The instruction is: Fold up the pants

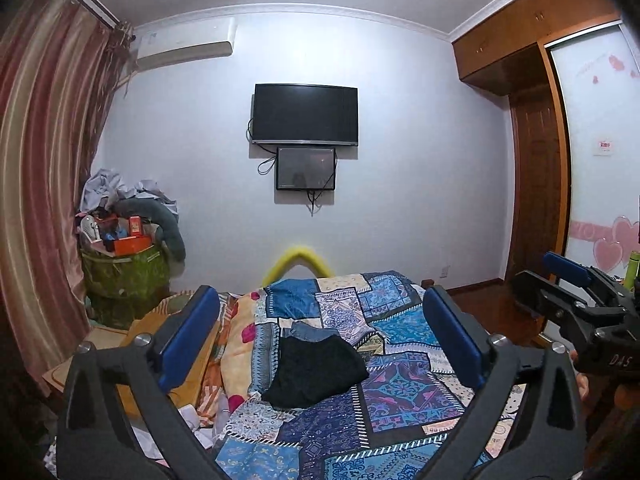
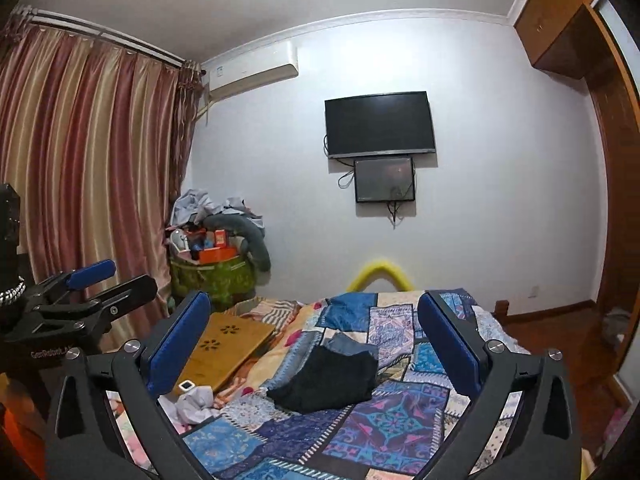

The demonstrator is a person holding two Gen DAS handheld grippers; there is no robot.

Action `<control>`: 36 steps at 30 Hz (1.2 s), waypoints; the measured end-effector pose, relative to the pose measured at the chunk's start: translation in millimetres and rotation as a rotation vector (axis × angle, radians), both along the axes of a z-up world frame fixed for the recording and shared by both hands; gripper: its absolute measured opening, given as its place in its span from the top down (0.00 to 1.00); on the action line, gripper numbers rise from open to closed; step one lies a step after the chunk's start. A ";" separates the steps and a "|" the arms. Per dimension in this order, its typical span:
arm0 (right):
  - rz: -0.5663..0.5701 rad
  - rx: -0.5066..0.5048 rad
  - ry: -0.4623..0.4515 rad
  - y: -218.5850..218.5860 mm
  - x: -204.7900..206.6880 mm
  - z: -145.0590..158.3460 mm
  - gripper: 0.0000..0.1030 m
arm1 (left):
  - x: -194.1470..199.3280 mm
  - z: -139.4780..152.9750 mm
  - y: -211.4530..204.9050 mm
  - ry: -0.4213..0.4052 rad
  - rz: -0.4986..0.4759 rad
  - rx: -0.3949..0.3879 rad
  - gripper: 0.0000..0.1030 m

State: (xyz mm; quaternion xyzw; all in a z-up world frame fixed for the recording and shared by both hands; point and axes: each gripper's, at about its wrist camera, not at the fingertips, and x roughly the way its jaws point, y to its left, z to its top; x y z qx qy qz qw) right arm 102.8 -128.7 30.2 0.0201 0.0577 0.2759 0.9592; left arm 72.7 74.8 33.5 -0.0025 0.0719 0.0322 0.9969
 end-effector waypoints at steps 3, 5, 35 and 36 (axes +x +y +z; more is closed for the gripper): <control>0.002 0.002 0.004 0.9 -0.5 -0.5 0.00 | -2.9 -1.5 -2.4 0.001 -0.010 0.001 0.00; -0.001 0.000 0.002 0.8 -2.0 -1.6 0.00 | -6.2 -2.1 -4.7 0.001 -0.012 0.005 0.00; -0.024 -0.017 0.013 -4.2 -15.1 -8.6 0.00 | 3.1 -18.4 2.6 0.038 -0.004 -0.021 0.00; -0.023 -0.017 0.014 -3.8 -14.8 -8.5 0.00 | 3.0 -18.1 2.7 0.036 -0.003 -0.021 0.00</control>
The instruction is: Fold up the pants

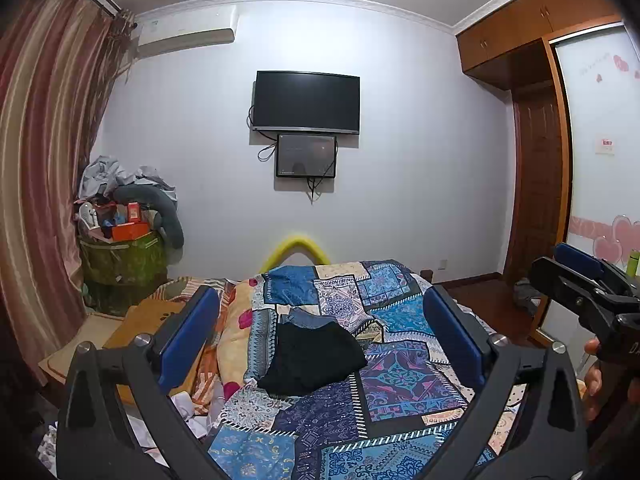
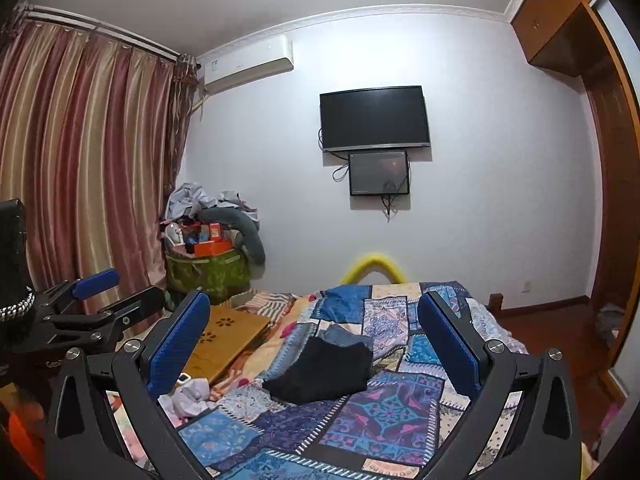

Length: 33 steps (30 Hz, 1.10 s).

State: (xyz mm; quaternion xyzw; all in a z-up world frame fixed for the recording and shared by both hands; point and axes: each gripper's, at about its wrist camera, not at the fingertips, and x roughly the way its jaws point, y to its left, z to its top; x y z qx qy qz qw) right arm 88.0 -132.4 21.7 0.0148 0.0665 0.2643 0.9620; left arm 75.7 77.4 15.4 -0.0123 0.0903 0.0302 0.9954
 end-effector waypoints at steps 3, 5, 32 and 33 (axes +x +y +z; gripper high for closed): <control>-0.003 0.001 0.004 -0.8 -1.0 0.9 0.00 | 0.6 -0.2 0.9 -0.002 0.001 0.000 0.00; -0.001 0.003 0.008 -0.4 -1.6 0.9 0.00 | 0.4 -0.2 1.5 -0.002 0.000 0.002 0.00; -0.009 0.000 0.018 0.0 -1.2 0.3 0.00 | 3.9 -1.8 3.0 0.026 -0.047 -0.015 0.00; -0.009 0.000 0.019 0.1 -1.2 0.1 0.00 | 4.0 -2.4 3.3 0.030 -0.050 -0.017 0.00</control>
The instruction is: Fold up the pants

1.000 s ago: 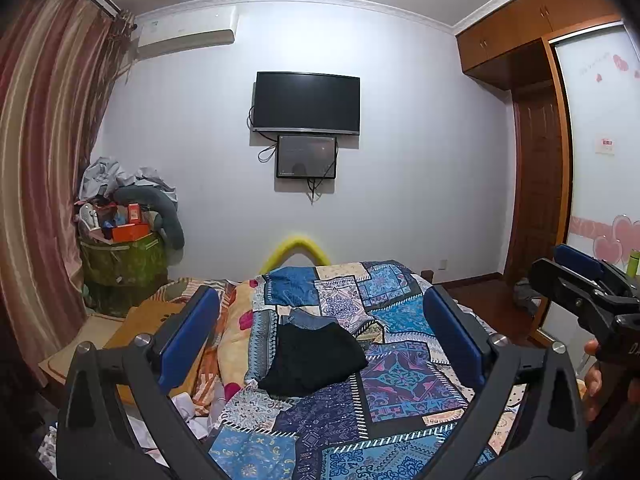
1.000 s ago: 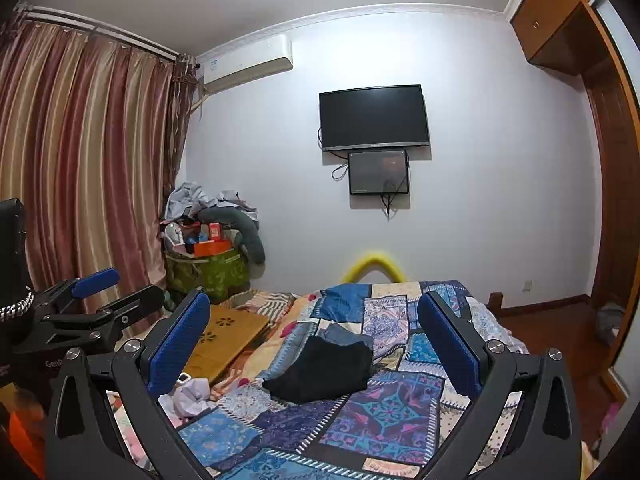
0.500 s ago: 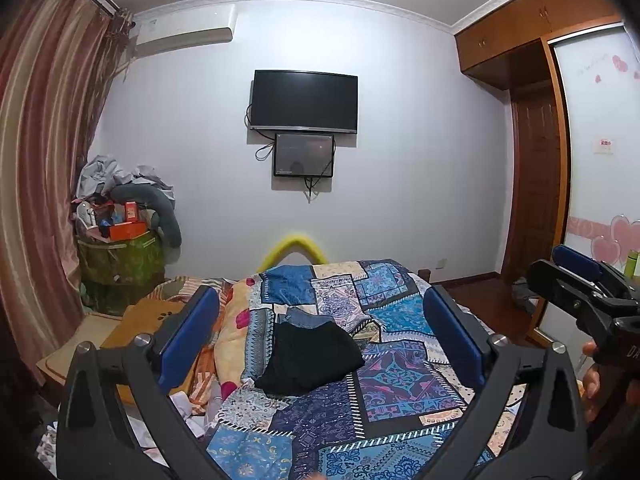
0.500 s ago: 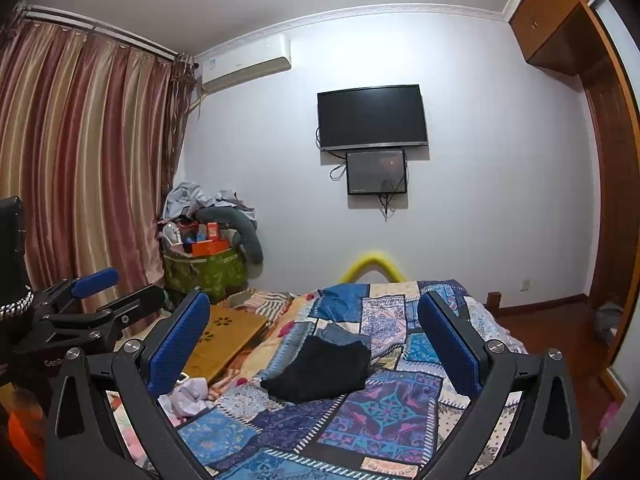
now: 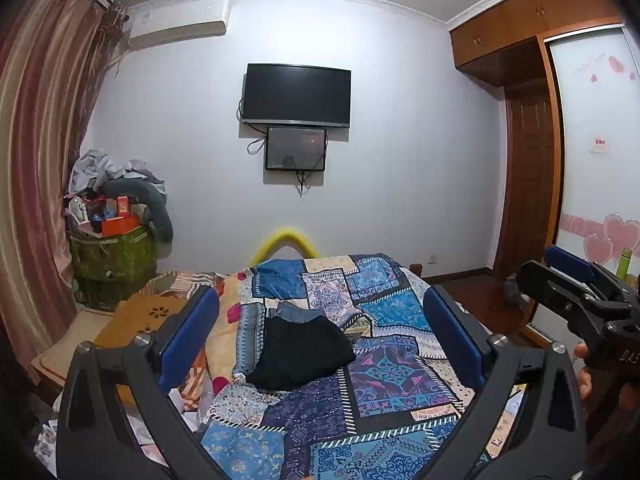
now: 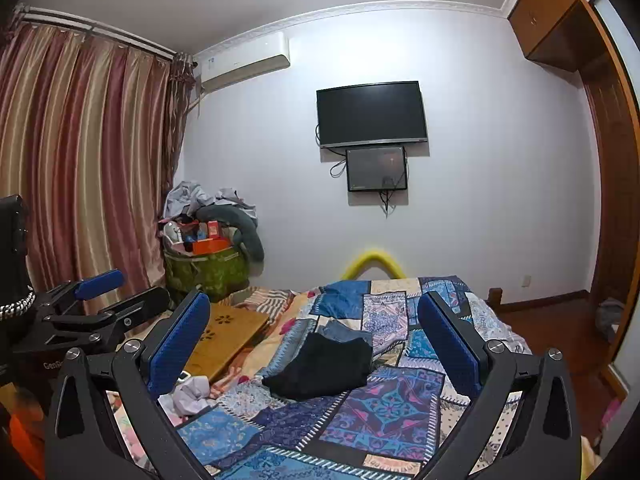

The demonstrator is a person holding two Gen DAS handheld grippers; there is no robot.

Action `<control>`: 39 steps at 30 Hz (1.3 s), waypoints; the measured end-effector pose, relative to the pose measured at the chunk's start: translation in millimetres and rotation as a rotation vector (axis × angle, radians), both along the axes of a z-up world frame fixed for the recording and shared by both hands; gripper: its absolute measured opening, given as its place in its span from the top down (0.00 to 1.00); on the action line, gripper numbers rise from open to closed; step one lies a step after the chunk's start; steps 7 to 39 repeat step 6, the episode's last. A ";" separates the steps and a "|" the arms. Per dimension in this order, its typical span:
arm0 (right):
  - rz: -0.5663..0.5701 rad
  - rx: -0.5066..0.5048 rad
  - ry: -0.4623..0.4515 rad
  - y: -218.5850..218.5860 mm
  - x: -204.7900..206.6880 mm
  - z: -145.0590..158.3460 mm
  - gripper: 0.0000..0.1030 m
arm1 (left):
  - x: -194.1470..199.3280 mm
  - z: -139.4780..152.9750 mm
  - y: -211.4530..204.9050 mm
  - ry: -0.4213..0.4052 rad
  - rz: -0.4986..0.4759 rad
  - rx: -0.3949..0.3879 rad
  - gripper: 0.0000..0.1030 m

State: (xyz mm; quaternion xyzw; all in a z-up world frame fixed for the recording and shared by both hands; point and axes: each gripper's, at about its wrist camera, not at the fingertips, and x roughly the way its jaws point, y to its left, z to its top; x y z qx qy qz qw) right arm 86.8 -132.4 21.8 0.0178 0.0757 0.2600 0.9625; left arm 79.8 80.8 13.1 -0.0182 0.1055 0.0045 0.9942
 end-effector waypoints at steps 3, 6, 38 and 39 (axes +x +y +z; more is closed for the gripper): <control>0.002 -0.007 0.005 1.9 1.1 0.0 0.00 | 0.0 -1.0 0.5 0.003 -0.003 -0.001 0.00; 0.004 -0.012 0.007 4.0 0.9 -0.8 0.00 | 0.6 -1.6 2.0 0.006 -0.009 -0.007 0.00; 0.004 -0.012 0.007 4.0 0.9 -0.8 0.00 | 0.6 -1.6 2.0 0.006 -0.009 -0.007 0.00; 0.004 -0.012 0.007 4.0 0.9 -0.8 0.00 | 0.6 -1.6 2.0 0.006 -0.009 -0.007 0.00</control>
